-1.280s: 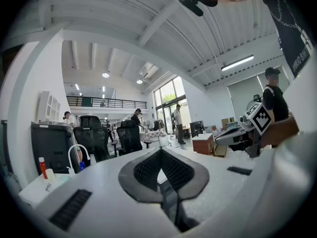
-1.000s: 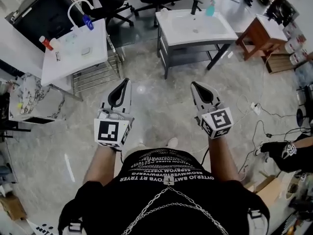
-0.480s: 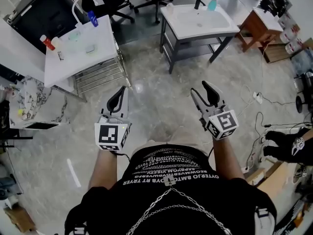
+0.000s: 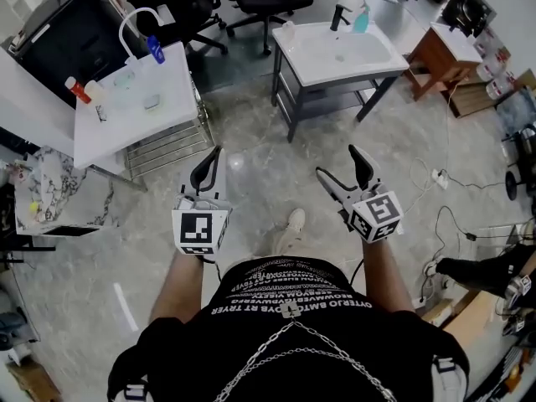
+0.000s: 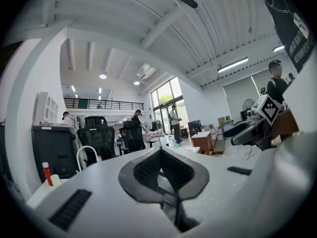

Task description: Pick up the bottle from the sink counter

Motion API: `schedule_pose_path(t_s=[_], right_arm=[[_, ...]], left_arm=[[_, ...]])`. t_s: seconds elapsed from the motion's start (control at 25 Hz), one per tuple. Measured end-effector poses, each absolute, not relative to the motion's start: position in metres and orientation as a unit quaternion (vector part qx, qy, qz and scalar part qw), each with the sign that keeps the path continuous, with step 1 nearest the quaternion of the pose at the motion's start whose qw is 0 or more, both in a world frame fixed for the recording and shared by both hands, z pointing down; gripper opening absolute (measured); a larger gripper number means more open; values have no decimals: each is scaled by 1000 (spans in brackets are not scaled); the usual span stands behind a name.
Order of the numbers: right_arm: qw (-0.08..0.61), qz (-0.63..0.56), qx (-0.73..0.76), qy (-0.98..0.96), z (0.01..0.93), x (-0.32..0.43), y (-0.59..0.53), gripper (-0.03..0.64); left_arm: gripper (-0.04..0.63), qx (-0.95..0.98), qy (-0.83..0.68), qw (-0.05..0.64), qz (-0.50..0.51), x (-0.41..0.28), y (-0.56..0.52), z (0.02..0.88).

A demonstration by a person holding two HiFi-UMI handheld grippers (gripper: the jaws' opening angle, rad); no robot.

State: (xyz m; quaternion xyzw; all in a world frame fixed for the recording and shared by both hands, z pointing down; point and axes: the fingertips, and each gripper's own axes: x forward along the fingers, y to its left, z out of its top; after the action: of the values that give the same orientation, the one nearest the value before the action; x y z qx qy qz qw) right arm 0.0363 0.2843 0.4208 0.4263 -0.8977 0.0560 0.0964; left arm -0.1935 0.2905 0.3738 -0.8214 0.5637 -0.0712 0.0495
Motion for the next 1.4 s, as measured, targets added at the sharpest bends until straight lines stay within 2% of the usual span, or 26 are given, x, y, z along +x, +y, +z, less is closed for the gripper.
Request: schedule_pose_path(t_s=[0.36, 0.64, 1.2, 1.4], right_arm=[[86, 57, 420, -902, 418, 55, 206, 374], [92, 52, 393, -914, 411, 70, 159, 374], [70, 57, 353, -931, 414, 124, 70, 374], [83, 67, 345, -933, 428, 133, 50, 374]], left_arm=[[5, -845, 525, 85, -52, -149, 224, 360], [6, -834, 546, 48, -62, -126, 173, 368], [5, -811, 578, 46, -82, -75, 102, 364], [5, -806, 584, 19, -94, -65, 91, 384]])
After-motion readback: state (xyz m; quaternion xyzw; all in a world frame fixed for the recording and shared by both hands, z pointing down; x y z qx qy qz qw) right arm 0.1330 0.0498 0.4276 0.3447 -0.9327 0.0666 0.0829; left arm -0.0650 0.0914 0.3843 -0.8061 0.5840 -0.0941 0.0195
